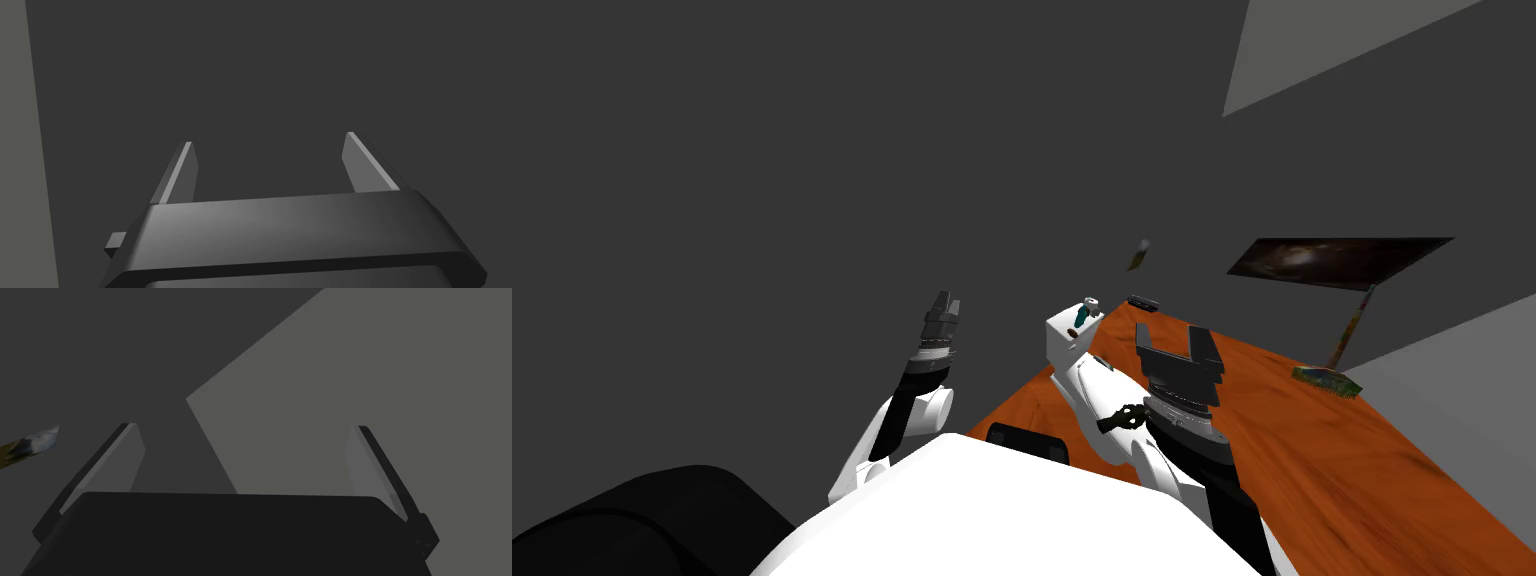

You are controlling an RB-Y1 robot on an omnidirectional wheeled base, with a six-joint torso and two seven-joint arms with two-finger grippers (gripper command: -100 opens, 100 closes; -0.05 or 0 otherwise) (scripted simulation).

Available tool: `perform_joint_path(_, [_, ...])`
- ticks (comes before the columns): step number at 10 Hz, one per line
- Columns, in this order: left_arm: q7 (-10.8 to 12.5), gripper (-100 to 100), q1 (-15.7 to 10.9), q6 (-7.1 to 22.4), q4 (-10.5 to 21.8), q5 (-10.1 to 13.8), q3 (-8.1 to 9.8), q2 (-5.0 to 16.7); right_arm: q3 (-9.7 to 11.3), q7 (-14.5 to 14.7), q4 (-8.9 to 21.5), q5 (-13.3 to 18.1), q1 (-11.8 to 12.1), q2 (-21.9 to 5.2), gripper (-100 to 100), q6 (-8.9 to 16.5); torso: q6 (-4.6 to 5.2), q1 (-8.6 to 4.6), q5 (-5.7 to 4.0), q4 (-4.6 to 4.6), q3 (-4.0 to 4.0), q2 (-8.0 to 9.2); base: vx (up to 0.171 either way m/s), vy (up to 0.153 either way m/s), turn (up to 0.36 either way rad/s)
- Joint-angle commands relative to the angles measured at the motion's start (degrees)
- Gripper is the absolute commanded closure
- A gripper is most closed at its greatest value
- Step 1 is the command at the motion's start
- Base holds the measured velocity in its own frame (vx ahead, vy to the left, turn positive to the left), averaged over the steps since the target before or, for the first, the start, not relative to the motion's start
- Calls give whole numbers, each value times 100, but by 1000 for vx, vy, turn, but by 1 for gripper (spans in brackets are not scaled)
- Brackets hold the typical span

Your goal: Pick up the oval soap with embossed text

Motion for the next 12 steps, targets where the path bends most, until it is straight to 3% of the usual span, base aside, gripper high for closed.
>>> perform_joint_path(1, [0, 0, 0, 0, 0, 0, 0, 0, 95, 29, 116, 33, -37, -259, -100, 10, 0, 0, 0, 0, 0, 0, 6, -7, 46])
perform_joint_path(4, [0, 0, 0, 0, 0, 0, 0, 0, 323, 97, 391, 109, -127, -737, -100, 33, -1, -9, -2, -1, -3, -5, 11, -18, 52])
perform_joint_path(8, [0, 0, 0, 0, 0, 0, 0, 0, 789, 233, 961, 246, -314, -1476, -100, 78, -1, -11, -3, -2, -5, -8, 14, -22, 80])
perform_joint_path(9, [0, 0, 0, 0, 0, 0, 0, 0, 789, 233, 961, 246, -314, -1567, -100, 78, 0, -10, -2, -2, -4, -7, 9, -12, 44])
perform_joint_path(11, [0, 0, 0, 0, 0, 0, 0, 0, 1078, 315, 1293, 318, -431, -1959, -100, 106, -1, -6, -1, -1, -3, -5, 7, -13, 108])
perform_joint_path(12, [0, 0, 0, 0, 0, 0, 0, 0, 1078, 315, 1322, 318, -431, -2043, -100, 106, -2, -7, -2, -2, -4, -6, 8, -16, 43])
